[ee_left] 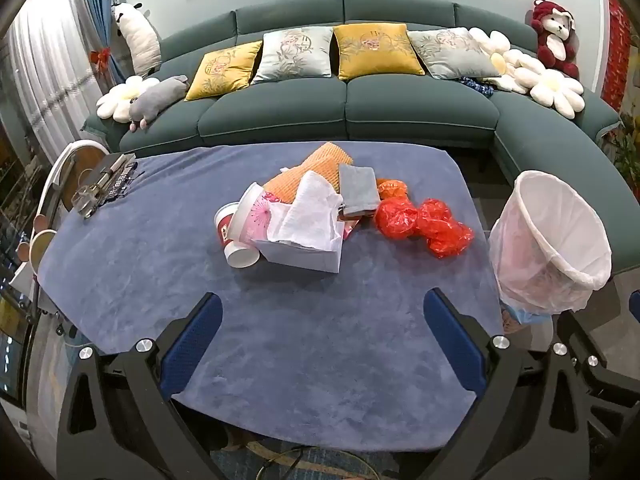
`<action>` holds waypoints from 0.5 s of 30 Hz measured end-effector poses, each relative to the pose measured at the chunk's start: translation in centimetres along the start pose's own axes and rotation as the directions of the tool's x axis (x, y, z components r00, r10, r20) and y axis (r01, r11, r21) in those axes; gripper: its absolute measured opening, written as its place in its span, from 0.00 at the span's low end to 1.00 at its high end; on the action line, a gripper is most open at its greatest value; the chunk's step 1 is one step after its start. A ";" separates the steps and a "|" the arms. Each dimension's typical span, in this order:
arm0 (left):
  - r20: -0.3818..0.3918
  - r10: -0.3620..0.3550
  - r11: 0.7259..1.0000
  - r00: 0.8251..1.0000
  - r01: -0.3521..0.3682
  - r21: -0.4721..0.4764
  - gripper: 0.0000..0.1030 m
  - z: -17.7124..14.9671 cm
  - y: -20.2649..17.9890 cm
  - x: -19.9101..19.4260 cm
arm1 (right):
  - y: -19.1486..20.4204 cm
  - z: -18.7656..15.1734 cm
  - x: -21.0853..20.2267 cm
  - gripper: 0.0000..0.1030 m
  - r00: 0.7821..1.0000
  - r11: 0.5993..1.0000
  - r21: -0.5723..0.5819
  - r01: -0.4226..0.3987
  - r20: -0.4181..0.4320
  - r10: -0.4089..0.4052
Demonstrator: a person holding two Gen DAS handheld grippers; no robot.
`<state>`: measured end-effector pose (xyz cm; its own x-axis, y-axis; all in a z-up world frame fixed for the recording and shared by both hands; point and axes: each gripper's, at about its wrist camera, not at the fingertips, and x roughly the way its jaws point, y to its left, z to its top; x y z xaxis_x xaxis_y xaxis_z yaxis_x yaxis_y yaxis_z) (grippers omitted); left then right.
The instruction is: Collect trash
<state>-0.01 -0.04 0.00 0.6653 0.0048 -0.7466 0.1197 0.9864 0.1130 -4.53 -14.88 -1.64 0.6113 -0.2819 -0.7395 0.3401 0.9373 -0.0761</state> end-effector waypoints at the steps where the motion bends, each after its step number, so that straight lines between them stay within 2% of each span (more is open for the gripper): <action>1: -0.005 -0.001 1.000 1.000 0.001 0.002 0.93 0.0 0.0 0.0 | 0.0 0.0 0.0 0.93 1.000 1.000 0.002 0.000 0.002 0.000; 15: -0.002 -0.009 1.000 1.000 0.009 0.009 0.93 -0.2 -0.6 -0.2 | 0.1 -0.4 -1.2 0.93 1.000 1.000 0.013 0.012 0.005 -0.012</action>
<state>-0.34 -0.59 -0.05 0.6623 -0.0041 -0.7492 0.1324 0.9849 0.1116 -5.48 -14.41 -1.01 0.6107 -0.2942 -0.7352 0.3566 0.9311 -0.0764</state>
